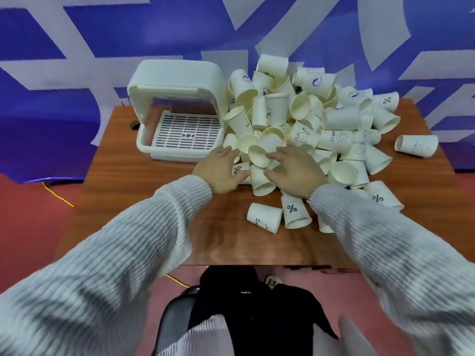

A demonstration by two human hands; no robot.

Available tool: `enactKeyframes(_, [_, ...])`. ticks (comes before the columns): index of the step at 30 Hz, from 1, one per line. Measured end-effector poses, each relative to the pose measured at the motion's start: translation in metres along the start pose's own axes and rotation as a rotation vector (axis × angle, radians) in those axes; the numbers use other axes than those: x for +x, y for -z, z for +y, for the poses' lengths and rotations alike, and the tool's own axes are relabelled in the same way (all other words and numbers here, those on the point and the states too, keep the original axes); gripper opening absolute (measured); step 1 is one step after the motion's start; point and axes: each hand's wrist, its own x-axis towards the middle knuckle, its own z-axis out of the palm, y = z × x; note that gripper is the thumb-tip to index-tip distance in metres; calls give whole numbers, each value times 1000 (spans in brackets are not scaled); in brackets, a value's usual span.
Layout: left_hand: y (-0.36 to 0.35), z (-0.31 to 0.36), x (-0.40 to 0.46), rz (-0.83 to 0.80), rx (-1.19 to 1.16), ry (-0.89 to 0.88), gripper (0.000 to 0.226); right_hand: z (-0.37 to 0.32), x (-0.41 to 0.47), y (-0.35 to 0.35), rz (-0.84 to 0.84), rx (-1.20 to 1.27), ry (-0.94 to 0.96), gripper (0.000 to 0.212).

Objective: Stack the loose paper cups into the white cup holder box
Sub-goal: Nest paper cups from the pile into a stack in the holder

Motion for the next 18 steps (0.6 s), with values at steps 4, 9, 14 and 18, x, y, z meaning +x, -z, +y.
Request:
enactKeyframes(4, [-27,-18,17,12,71,-44,64,12,20,-19,270,-94,89,50])
enactKeyframes(9, [-59,-35,41,117,74,-113,67,11,51,-33,472,-227,143,44])
enactKeyframes(14, [-82,-54,67,142,263,-211,85,9,74,-56,608,-411,204,29])
enactKeyframes(18, [-96,-62,81,230,333,-296,85,11,81,-66,737,-539,286,17])
